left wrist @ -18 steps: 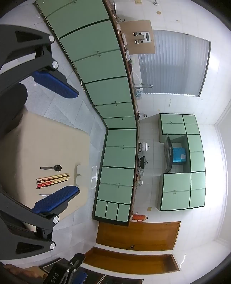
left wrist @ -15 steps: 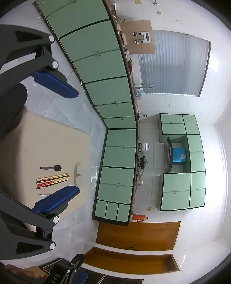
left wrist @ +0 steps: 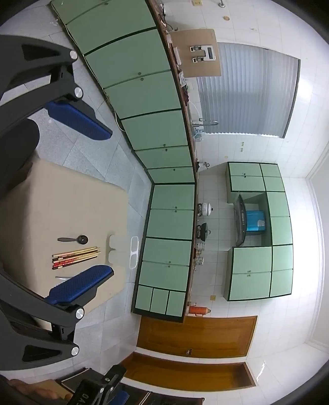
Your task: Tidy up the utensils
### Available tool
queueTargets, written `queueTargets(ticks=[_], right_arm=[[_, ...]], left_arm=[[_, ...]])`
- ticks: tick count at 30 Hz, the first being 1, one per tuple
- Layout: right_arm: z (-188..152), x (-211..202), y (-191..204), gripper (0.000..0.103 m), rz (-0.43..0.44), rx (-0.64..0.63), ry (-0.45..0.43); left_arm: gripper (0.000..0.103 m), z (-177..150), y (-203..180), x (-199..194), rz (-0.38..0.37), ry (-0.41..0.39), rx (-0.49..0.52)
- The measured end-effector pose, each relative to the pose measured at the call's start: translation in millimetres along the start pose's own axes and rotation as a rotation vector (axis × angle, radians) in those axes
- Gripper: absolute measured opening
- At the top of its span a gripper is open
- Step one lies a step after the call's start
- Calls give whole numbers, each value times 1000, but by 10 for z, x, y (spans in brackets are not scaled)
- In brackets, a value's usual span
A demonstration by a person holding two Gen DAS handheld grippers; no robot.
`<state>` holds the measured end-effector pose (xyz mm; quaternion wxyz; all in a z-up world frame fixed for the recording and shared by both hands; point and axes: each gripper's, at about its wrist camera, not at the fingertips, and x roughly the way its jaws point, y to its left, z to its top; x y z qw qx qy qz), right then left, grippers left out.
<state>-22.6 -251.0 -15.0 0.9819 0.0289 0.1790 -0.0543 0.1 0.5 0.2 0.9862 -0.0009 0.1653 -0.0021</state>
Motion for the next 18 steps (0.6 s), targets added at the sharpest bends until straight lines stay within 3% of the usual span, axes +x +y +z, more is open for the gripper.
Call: queueTargets(ticks=[18], right_arm=[[-28, -82, 60, 98, -6, -5, -15]], left_arm=[[97, -35, 10, -18, -1, 5, 1]])
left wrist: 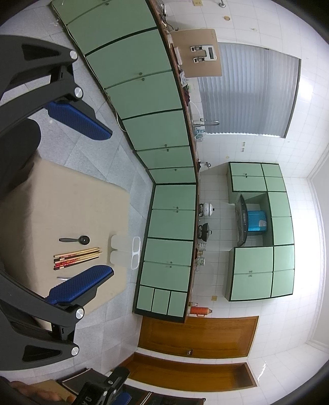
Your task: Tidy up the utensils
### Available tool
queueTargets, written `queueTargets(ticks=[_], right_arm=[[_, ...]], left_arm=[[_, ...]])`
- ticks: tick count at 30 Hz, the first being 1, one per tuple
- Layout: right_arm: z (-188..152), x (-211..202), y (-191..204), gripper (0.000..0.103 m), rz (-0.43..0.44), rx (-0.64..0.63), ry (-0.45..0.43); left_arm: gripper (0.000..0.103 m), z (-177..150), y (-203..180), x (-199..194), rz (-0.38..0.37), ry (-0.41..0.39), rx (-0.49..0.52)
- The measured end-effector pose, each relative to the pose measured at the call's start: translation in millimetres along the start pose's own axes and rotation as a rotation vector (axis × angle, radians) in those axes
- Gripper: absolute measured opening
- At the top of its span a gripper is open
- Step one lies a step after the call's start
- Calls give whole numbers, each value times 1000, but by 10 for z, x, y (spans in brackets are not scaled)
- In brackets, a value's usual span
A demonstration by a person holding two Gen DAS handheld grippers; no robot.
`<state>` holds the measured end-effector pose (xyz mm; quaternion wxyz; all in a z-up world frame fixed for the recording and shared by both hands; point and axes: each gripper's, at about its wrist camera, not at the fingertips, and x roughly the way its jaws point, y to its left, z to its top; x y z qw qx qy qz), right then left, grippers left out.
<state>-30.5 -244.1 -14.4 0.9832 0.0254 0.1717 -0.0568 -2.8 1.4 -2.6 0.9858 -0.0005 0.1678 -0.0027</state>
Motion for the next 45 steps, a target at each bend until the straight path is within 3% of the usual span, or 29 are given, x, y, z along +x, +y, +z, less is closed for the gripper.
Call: queueTargets(ticks=[45], right_arm=[[13, -8, 6, 98, 1, 1, -5]], left_arm=[[97, -87, 65, 93, 2, 4, 5]])
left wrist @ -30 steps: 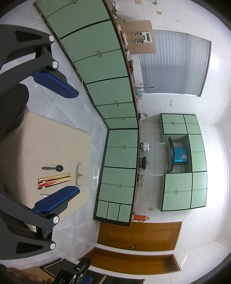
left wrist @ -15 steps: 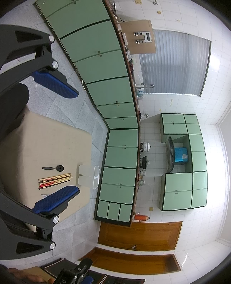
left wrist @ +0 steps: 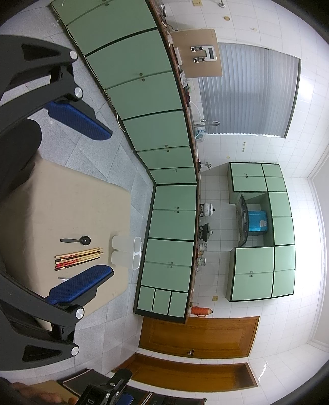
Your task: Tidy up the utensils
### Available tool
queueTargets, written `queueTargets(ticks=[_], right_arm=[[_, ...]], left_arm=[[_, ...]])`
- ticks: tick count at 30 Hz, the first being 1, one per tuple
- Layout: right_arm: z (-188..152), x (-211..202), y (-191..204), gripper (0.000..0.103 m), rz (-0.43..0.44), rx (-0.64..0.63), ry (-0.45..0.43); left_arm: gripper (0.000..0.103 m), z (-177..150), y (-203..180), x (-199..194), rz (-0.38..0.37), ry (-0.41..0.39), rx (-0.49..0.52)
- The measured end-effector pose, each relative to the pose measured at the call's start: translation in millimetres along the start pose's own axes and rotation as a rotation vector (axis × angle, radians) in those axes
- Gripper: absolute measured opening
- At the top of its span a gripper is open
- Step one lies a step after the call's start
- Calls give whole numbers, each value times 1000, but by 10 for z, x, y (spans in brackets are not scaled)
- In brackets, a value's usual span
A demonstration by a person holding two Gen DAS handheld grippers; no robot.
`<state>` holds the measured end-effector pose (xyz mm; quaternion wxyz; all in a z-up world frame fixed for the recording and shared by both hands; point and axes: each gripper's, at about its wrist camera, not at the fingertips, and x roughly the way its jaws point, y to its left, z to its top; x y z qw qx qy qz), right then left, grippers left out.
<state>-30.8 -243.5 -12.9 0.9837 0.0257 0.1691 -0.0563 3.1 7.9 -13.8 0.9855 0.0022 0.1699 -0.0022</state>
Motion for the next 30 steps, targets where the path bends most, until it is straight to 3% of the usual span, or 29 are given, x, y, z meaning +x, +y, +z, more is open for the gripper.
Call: queueTargets(ticks=[20, 24, 30], right_arm=[[-52, 123, -25, 98, 1, 4, 22], [-166, 388, -30, 98, 11, -3, 75], [-567, 1105, -74, 98, 20, -6, 222]], left_arm=[[97, -62, 39, 115, -7, 30, 6], [97, -172, 38, 420, -39, 110, 7], [97, -521, -49, 1070, -113, 266, 19]])
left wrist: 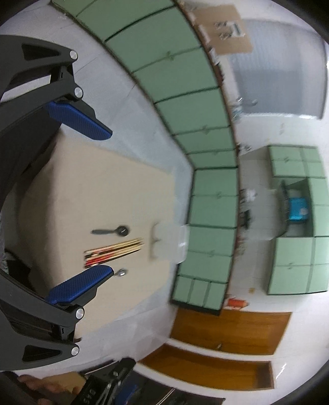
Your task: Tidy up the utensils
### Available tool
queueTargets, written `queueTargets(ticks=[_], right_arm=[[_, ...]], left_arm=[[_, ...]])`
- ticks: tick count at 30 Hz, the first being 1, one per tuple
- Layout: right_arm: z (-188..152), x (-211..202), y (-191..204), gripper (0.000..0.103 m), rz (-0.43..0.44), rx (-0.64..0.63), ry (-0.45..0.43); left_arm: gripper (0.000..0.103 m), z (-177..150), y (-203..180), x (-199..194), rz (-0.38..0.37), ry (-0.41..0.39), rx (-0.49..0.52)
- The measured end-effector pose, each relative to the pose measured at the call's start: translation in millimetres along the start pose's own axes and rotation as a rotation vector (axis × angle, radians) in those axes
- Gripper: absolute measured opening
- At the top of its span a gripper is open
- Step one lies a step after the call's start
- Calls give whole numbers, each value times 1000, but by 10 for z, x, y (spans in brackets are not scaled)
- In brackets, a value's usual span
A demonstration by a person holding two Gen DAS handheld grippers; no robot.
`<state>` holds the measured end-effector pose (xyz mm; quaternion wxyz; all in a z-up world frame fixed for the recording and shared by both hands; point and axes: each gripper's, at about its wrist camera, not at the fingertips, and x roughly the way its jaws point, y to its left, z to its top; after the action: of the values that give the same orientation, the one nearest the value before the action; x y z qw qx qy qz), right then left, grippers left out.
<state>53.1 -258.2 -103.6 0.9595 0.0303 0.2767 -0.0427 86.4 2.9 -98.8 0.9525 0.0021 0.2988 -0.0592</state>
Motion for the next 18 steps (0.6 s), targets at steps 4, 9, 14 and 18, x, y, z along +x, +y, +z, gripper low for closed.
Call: queueTargets(ticks=[4, 9, 14, 18], right_arm=[[-187, 479, -40, 98, 20, 8, 83], [-441, 1111, -89, 65, 41, 21, 211], [-708, 1713, -62, 56, 63, 38, 320], [-842, 2072, 34, 45, 89, 22, 372]], left_arm=[[97, -169, -86, 532, -44, 82, 34], [97, -372, -194, 1183, -91, 188, 42], [97, -508, -224, 1713, -117, 258, 47], [96, -569, -269, 2103, -153, 309, 38]])
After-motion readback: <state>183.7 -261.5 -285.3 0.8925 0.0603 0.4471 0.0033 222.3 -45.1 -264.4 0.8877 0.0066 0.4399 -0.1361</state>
